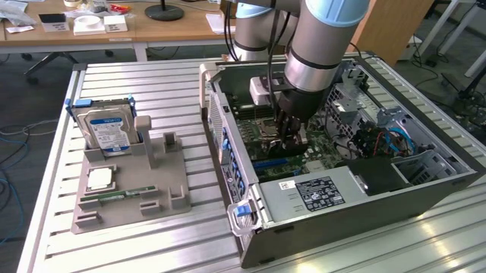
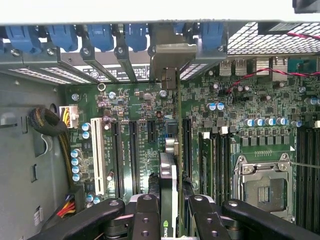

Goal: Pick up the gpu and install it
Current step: 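Insert the gpu into the slot, then press down on the gpu until it lock into place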

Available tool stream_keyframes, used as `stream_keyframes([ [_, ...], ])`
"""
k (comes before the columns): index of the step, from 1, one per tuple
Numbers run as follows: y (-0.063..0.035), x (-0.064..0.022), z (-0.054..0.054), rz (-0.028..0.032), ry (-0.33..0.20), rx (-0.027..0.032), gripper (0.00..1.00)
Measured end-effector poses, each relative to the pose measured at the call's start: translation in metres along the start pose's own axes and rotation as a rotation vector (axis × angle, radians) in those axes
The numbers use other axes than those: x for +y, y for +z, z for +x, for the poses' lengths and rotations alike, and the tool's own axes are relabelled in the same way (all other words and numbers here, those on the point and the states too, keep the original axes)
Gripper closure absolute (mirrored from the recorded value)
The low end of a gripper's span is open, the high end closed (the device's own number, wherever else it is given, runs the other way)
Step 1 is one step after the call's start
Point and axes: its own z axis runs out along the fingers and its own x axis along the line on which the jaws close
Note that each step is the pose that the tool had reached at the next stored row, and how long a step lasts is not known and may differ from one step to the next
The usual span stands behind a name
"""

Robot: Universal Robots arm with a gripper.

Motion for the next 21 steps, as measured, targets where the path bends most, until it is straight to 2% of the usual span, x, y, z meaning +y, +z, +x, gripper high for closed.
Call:
stream_keyframes([
  [7,0.0005,0.0003,0.0001,-0.0001,0.0,0.0001,0.73],
  [21,0.0087,0.0005,0.0005,-0.0002,0.0,0.0003,0.73],
])
